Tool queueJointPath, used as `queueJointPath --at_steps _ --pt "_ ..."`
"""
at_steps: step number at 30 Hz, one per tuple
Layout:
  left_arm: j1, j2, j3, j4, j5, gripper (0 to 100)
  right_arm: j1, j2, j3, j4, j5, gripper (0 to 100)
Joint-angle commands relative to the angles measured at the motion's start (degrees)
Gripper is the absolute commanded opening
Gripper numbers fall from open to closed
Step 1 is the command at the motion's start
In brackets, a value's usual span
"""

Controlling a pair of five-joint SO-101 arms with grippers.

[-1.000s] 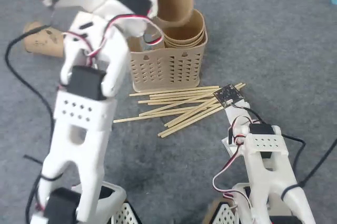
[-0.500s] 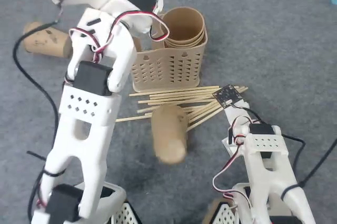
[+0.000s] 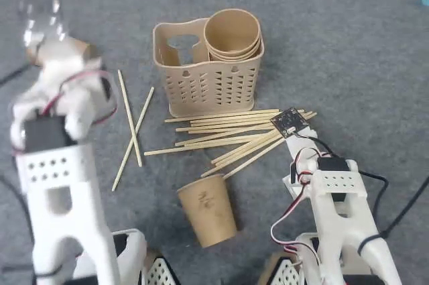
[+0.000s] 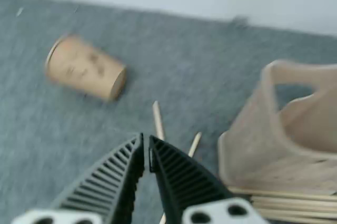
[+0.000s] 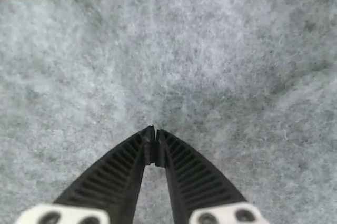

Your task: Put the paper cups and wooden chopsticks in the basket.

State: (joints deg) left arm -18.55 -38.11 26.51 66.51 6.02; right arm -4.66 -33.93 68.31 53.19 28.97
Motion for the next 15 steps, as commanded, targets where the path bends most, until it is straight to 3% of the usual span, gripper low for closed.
queueJointPath --at_steps 1,5,8,12,15 --pt "-3.6 -10.11 16.57 -7.65 -1.14 1 0.04 -2.07 -0.26 0.13 0.35 0.8" --pt "-5.36 -20.04 35.12 -17.41 -1.67 1 0.04 -2.07 -0.26 0.4 0.18 0.8" --pt "-5.98 -23.91 42.95 -19.69 -5.71 1 0.04 -2.07 -0.53 0.48 -0.35 0.9" --pt "-6.51 -20.13 44.44 -20.04 -6.86 5 -2.59 -2.07 -0.97 0.75 -2.55 1.2" --pt "-8.88 -12.48 43.3 -25.05 -6.86 9 -7.34 -2.07 -3.16 4.79 -2.55 1.2"
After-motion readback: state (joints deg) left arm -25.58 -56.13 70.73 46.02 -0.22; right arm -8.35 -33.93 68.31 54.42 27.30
